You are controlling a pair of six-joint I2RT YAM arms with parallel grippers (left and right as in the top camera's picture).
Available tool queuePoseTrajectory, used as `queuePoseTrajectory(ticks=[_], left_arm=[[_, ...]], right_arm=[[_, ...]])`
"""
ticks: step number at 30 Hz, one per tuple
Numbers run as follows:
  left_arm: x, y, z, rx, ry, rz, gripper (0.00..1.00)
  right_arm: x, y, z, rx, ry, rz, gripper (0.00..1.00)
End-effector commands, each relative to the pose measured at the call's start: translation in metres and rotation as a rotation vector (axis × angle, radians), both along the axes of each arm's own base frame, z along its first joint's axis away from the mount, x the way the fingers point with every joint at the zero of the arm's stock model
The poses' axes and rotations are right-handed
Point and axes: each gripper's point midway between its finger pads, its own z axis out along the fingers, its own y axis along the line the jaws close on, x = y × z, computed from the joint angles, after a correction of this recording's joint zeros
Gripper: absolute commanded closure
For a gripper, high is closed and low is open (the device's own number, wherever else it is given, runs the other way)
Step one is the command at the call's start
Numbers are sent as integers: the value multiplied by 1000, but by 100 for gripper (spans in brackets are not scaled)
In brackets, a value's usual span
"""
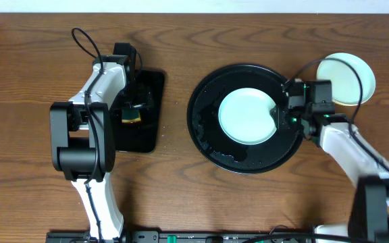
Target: Clean dirty plates on tray and stack at the side
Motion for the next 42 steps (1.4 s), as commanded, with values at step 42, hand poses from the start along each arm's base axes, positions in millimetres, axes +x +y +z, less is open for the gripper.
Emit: queuePoseTrajectory(ticks=[42], left_arm=[[-4, 2, -5, 13, 19, -9, 4]], right_arm=[[-22, 114, -46, -84, 17, 368, 99]])
